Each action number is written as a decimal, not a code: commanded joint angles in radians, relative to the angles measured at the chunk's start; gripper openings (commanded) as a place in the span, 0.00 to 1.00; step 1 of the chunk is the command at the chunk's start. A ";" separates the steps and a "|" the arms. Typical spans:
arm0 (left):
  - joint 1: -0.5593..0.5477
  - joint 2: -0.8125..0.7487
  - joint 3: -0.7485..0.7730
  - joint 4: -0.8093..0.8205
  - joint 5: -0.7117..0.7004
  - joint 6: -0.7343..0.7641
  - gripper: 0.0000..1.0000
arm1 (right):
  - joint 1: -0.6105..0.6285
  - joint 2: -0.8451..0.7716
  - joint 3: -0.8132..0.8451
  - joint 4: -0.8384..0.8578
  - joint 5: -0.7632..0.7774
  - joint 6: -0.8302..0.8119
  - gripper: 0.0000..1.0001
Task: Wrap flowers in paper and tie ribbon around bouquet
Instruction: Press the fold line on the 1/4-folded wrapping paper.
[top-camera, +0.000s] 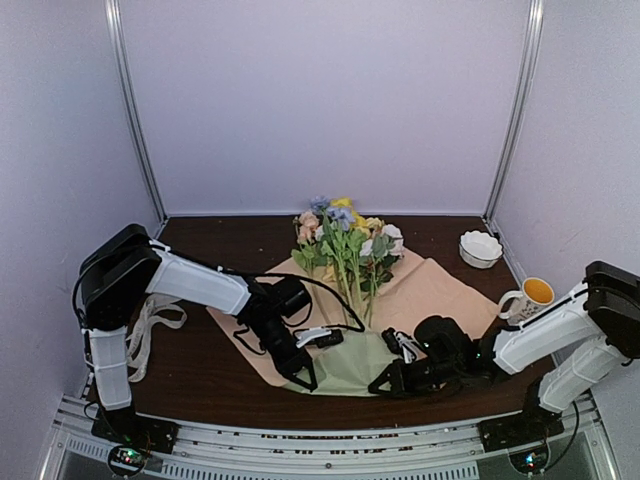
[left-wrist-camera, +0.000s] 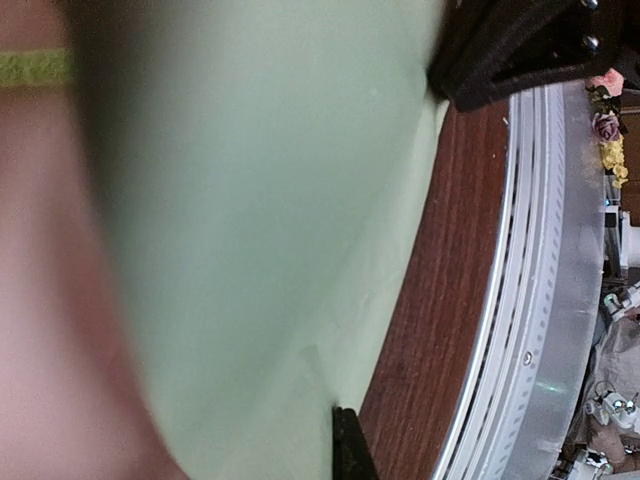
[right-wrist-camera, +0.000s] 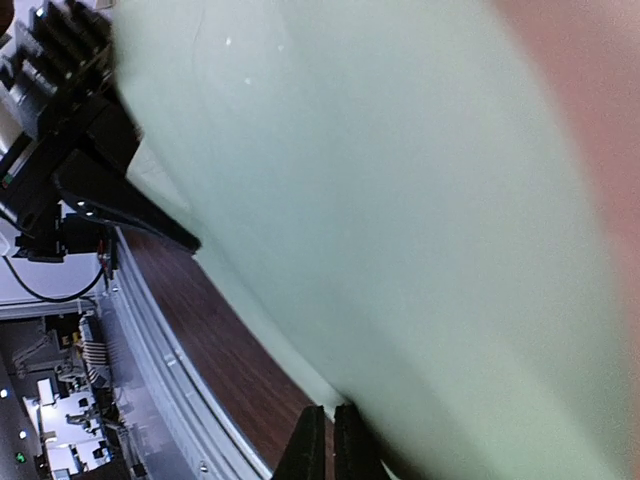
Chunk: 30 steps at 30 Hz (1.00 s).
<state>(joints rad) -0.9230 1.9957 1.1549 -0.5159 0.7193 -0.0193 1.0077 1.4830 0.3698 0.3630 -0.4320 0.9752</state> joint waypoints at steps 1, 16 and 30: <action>0.000 0.044 -0.021 -0.100 -0.079 0.014 0.00 | -0.056 -0.042 -0.089 -0.203 0.109 0.012 0.07; -0.001 0.048 -0.017 -0.108 -0.079 0.019 0.00 | -0.103 -0.326 -0.196 -0.514 0.247 0.011 0.07; 0.000 0.052 -0.017 -0.106 -0.072 0.019 0.00 | -0.039 -0.461 -0.055 -0.927 0.372 -0.020 0.07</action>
<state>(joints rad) -0.9226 1.9995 1.1599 -0.5251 0.7235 -0.0174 0.9440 1.0134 0.2932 -0.2798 -0.1394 0.9710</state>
